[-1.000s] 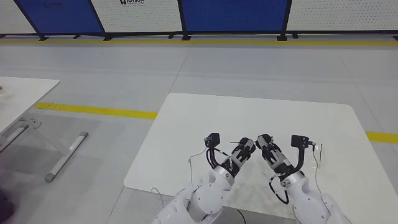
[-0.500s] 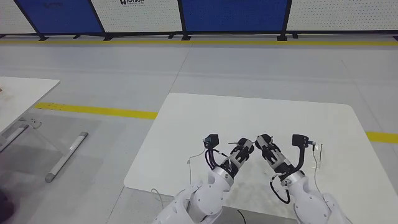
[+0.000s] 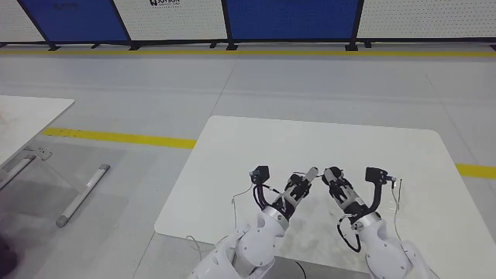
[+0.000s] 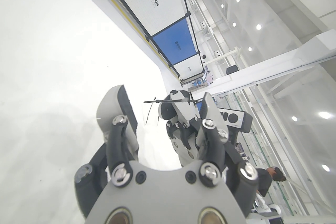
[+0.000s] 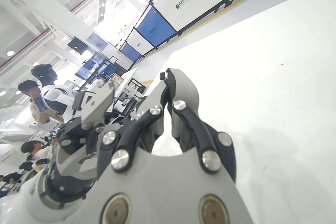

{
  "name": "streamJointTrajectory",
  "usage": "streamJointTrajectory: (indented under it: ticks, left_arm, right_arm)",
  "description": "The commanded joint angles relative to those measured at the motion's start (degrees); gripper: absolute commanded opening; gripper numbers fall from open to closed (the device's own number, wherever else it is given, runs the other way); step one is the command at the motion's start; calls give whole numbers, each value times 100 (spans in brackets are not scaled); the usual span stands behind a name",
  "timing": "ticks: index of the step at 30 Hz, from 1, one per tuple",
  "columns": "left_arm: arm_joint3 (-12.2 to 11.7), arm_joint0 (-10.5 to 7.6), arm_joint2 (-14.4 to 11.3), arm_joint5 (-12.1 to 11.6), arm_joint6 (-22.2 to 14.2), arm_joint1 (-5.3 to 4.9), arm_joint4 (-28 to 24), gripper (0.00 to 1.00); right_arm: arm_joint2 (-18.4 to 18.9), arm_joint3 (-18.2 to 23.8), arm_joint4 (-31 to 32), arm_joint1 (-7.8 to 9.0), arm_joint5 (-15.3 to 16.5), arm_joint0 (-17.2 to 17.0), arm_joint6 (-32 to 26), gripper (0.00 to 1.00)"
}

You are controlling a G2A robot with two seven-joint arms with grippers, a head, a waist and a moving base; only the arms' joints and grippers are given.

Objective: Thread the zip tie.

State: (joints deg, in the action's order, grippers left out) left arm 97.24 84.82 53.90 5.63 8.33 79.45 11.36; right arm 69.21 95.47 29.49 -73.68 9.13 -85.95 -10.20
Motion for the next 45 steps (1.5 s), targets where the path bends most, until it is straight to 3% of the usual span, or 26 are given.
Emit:
streamJointTrajectory:
  ticks: [1, 2, 4, 11, 13, 15, 32, 34, 36, 37, 38, 45]
  left_arm:
    - [11, 20, 29, -8, -11, -6, 1, 79]
    - [17, 29, 39, -12, -17, -8, -4, 73]
    - [29, 45, 54, -18, -30, -12, -9, 51]
    - [58, 66, 69, -17, -49, -15, 5, 21]
    - [63, 65, 68, -12, -54, -16, 35, 19]
    - [69, 67, 69, -7, -58, -17, 52, 1]
    - [83, 39, 16, 61, -116, -8, 136, 0]
    - [89, 33, 16, 71, -97, -4, 120, 0]
    - [98, 27, 21, 66, -44, 4, 75, 0]
    - [107, 29, 29, 43, 17, 9, 41, 0]
    - [109, 36, 36, 4, 99, 18, -11, 0]
    - [127, 73, 110, -168, 430, 61, -414, 0]
  right_arm:
    - [6, 4, 19, 2, -7, -6, 6, 0]
    - [6, 7, 25, 2, -10, -8, 8, 0]
    - [5, 10, 33, 2, -10, -10, 10, 0]
    - [-5, 9, 64, 2, -6, -6, 27, 0]
    - [-5, 9, 69, 2, -8, -5, 32, 0]
    - [-7, 11, 73, 1, -9, -5, 42, 0]
    - [-1, 72, 54, 5, 42, -29, 23, 0]
    - [0, 83, 42, 5, 37, -32, 5, 35]
    - [-9, 105, 65, 8, 38, -37, -31, 49]
    - [-11, 114, 64, 9, 56, -45, -39, 91]
    - [-8, 121, 71, 12, 78, -55, -46, 100]
    - [16, 181, 274, 31, 87, -104, -60, 100]
